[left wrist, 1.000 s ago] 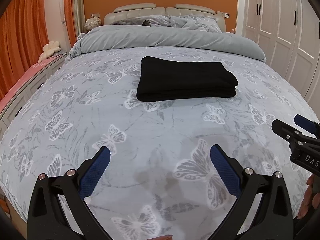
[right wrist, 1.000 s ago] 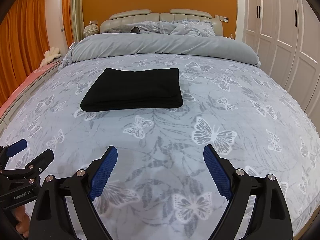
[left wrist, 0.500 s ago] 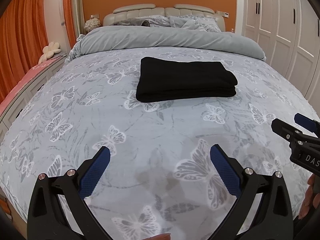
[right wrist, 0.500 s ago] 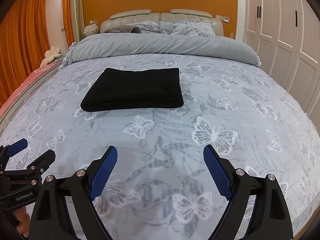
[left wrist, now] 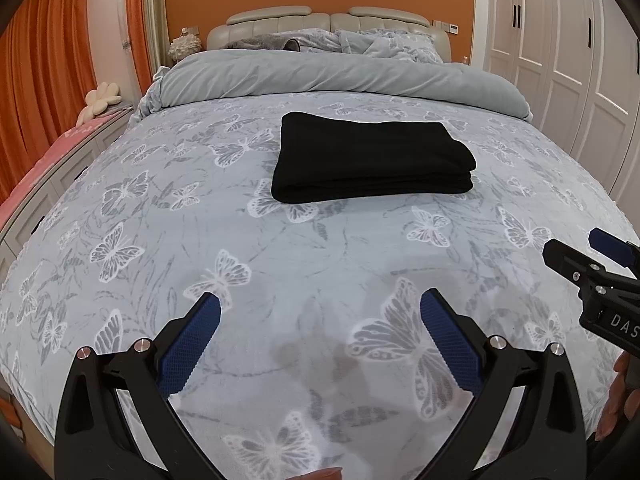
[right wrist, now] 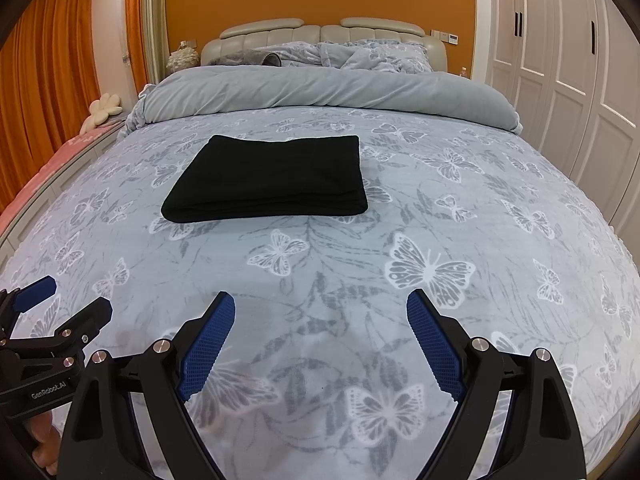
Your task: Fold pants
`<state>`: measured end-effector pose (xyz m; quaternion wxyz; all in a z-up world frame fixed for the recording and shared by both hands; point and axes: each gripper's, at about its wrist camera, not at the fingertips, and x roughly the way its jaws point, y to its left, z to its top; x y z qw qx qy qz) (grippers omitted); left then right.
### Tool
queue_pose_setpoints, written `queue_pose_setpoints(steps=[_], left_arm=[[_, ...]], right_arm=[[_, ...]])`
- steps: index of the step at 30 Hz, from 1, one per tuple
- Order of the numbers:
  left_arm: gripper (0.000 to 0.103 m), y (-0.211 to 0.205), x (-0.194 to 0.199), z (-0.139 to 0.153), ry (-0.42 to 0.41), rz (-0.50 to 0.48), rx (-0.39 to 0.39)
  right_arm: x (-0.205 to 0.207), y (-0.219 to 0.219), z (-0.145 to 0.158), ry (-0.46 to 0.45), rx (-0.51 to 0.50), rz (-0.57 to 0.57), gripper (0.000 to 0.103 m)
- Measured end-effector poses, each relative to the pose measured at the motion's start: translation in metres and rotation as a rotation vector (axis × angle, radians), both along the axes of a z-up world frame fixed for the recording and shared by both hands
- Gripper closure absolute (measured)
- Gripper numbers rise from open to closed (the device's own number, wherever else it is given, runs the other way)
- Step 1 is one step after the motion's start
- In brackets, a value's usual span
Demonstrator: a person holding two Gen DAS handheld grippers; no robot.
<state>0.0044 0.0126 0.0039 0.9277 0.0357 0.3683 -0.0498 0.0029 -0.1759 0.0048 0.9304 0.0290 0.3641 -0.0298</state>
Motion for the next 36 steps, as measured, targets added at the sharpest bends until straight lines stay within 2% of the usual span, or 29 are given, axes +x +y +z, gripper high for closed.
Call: queue_pose_setpoints(steps=[11, 26, 33, 36], left_arm=[[0.005, -0.0026, 0.0012, -0.0005, 0.001, -0.003, 0.004], [0.005, -0.006, 0.0037, 0.0017, -0.002, -0.005, -0.039], [0.005, -0.0051, 0.0072, -0.0006, 0.03, 0.003, -0.039], [0.005, -0.0066, 0.005, -0.0003, 0.019, 0.0, -0.024]], right_arm=[[0.0002, -0.0002, -0.0002, 0.003, -0.001, 0.001, 0.017], [0.0004, -0.0008, -0.0007, 0.004, -0.001, 0.003, 0.017], [0.0006, -0.0014, -0.0009, 0.004, -0.002, 0.004, 0.017], [0.0004, -0.0016, -0.0008, 0.004, -0.001, 0.004, 0.017]])
